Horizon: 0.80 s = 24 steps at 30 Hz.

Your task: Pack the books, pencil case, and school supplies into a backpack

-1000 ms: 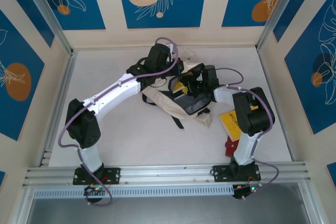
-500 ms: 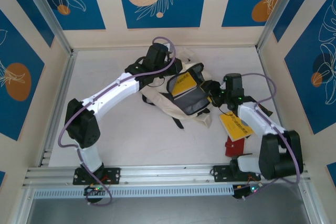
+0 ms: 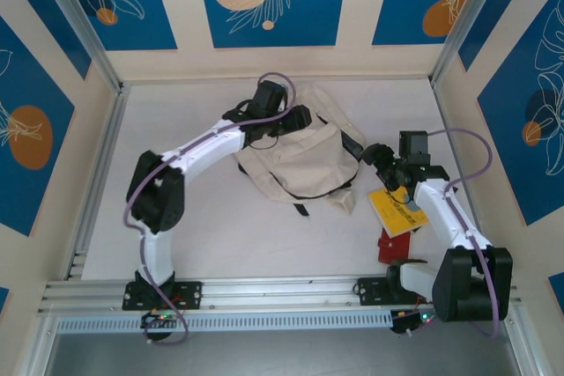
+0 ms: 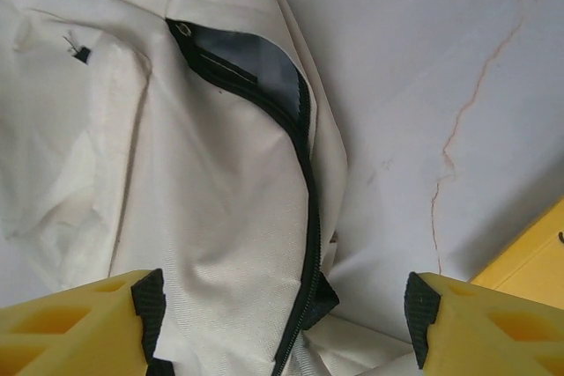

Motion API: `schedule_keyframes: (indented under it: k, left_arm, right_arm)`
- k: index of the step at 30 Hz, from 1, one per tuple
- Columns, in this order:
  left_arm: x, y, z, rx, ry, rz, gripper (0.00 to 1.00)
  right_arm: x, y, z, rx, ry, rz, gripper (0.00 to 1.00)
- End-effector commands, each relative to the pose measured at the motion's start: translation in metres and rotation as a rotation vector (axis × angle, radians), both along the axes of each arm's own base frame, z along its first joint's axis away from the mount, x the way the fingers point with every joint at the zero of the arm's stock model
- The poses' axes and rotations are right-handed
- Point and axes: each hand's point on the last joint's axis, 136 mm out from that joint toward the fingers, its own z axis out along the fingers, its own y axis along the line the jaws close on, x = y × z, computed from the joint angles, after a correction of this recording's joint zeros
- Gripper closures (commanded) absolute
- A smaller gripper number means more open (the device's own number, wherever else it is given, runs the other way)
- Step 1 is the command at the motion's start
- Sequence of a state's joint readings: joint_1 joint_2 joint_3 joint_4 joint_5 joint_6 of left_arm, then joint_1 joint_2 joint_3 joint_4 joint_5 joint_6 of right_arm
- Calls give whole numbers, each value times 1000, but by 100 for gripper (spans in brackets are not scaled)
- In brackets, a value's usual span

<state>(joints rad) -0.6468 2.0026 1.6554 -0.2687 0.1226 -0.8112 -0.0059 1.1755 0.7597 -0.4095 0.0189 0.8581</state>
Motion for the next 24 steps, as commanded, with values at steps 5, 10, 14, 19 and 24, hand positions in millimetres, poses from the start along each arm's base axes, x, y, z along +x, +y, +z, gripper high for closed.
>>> schedule_keyframes:
  k: [5, 10, 14, 19, 24]
  left_arm:
    - [11, 1, -66, 24, 155, 28, 33]
    - [9, 32, -100, 176, 200, 108, 32]
    - [4, 61, -116, 285, 225, 166, 31]
    - [-3, 106, -134, 335, 273, 245, 30]
    - [-12, 157, -148, 358, 319, 327, 30]
  right_arm:
    - [10, -4, -4, -5, 37, 43, 25]
    - [19, -30, -18, -97, 94, -3, 25]
    - [22, -54, -29, -141, 163, -80, 25]
    - [17, -79, -34, -190, 210, -155, 24]
    - [-1, -99, -38, -257, 273, -229, 19]
